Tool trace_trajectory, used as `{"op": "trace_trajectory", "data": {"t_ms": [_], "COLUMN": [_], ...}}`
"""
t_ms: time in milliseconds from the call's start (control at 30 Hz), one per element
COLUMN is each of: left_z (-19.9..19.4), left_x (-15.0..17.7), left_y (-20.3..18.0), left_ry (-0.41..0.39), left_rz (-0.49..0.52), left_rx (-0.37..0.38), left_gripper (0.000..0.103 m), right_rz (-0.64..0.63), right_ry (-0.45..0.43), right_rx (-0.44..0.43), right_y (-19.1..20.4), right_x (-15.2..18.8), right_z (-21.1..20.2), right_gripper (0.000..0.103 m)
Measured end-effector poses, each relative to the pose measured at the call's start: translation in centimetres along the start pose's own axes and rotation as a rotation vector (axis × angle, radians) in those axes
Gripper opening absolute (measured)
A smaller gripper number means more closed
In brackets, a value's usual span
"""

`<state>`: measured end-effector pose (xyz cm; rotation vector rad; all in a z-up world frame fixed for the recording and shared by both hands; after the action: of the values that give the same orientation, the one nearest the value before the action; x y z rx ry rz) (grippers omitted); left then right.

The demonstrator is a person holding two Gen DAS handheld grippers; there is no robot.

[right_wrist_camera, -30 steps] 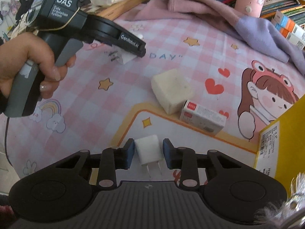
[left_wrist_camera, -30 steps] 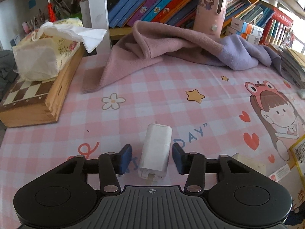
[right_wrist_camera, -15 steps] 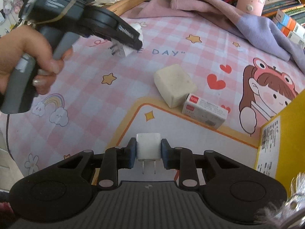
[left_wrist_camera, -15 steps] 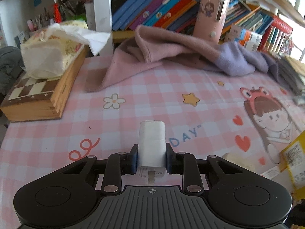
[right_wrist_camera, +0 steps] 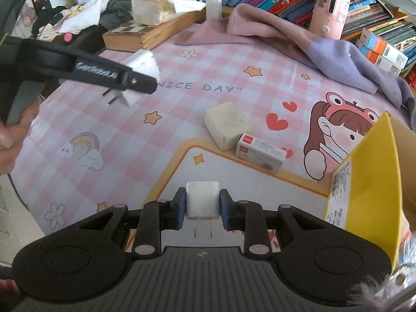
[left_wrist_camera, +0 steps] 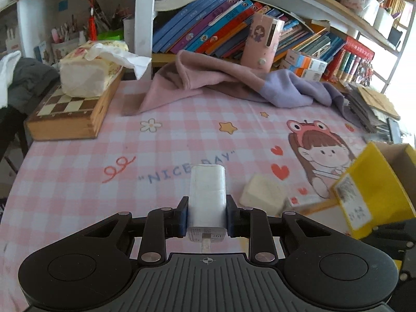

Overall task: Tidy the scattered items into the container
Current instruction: 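Grasp a white charger with the right tool while the left tool grasps another charger, then carry the white charger with the right tool while the left tool carries its charger to the box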

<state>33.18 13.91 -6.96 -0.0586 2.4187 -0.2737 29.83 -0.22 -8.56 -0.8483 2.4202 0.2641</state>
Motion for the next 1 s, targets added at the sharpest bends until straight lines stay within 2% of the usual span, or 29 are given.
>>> {"op": "trace_trajectory", "data": {"t_ms": [133, 267, 633, 800, 1000], "left_z": [-2.5, -3.2, -8.5, -11.2, -15.1], "left_x": [1.2, 2.3, 5.6, 7.4, 9.5], "left_y": [-0.7, -1.2, -3.0, -3.7, -4.2], "left_ry": [-0.009, 0.059, 0.002, -0.023, -0.042], "left_rz": [-0.041, -0.077, -0.114, -0.092, -0.056], "left_rx": [0.026, 0.074, 0.121, 0.119, 0.117], "left_gripper": [0.025, 0.025, 0.025, 0.025, 0.025], "right_rz": [0.022, 0.042, 0.070, 0.089, 0.091], "right_ry": [-0.024, -0.021, -0.067, -0.089, -0.171], "right_rx": [0.011, 0.007, 0.026, 0.013, 0.027], "right_y": [-0.1, 0.1, 1.7, 2.9, 5.1], "right_x": [0.8, 1.4, 4.2, 5.8, 7.5], "right_z": [-1.5, -3.0, -7.0, -8.9, -12.1], "right_gripper": [0.025, 0.025, 0.025, 0.025, 0.025]}}
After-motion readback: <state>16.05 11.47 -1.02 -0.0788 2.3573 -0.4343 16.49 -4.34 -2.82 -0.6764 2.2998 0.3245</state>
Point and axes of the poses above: each gripper's, at about its wrist camera, not at the fingertips, and z roughly the way its jaws point, y to its left, x to its underside, the point moved 4 cm from there along z, roughly the way its jaws point, and after that the axes turned 5 degrees about -z, right-handed, at the moved point
